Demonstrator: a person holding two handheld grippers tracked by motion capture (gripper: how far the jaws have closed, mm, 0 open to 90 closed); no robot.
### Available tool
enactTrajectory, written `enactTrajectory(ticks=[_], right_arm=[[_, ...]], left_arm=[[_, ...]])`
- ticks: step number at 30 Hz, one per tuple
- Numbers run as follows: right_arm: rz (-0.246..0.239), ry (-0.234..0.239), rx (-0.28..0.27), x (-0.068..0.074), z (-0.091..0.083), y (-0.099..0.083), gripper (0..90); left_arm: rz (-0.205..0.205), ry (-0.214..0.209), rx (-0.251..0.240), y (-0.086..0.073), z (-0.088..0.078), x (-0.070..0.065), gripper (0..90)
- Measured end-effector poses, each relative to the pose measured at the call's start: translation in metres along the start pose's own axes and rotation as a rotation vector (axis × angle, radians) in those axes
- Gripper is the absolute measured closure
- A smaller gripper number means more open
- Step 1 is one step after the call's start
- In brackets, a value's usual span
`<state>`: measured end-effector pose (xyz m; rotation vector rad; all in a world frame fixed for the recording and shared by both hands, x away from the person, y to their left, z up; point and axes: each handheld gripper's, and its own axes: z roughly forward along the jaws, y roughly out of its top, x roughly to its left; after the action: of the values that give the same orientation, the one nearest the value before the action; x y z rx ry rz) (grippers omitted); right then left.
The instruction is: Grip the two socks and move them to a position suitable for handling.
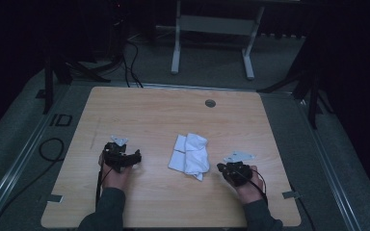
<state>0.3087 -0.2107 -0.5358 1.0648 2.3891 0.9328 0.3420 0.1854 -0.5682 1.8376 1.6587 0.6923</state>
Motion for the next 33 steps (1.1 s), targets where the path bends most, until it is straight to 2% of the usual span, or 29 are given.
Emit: enactTrajectory(ticks=[5, 12, 20, 27, 30, 33], right_arm=[[-0.041, 0.026, -0.017, 0.015, 0.004, 0.015, 87.7], [-0.082, 0.055, -0.003, 0.031, 0.016, 0.029, 87.0], [-0.089, 0.074, 0.049, 0.039, 0.043, 0.029, 85.7], [-0.104, 0.095, 0.046, 0.046, 0.045, 0.031, 85.7], [-0.115, 0.108, 0.043, 0.051, 0.047, 0.032, 85.8], [-0.127, 0.120, 0.043, 0.055, 0.049, 0.034, 85.8]], left_arm=[[-0.001, 0.001, 0.001, 0.000, 0.000, 0.000, 13.8], [-0.006, 0.003, -0.001, -0.001, -0.001, -0.001, 13.8], [-0.008, 0.002, -0.003, -0.001, -0.001, -0.001, 13.8], [-0.004, 0.004, -0.001, -0.003, -0.003, -0.001, 15.0], [-0.005, 0.002, -0.007, -0.003, -0.005, -0.002, 19.5], [-0.005, 0.001, -0.010, -0.004, -0.008, -0.003, 30.1]])
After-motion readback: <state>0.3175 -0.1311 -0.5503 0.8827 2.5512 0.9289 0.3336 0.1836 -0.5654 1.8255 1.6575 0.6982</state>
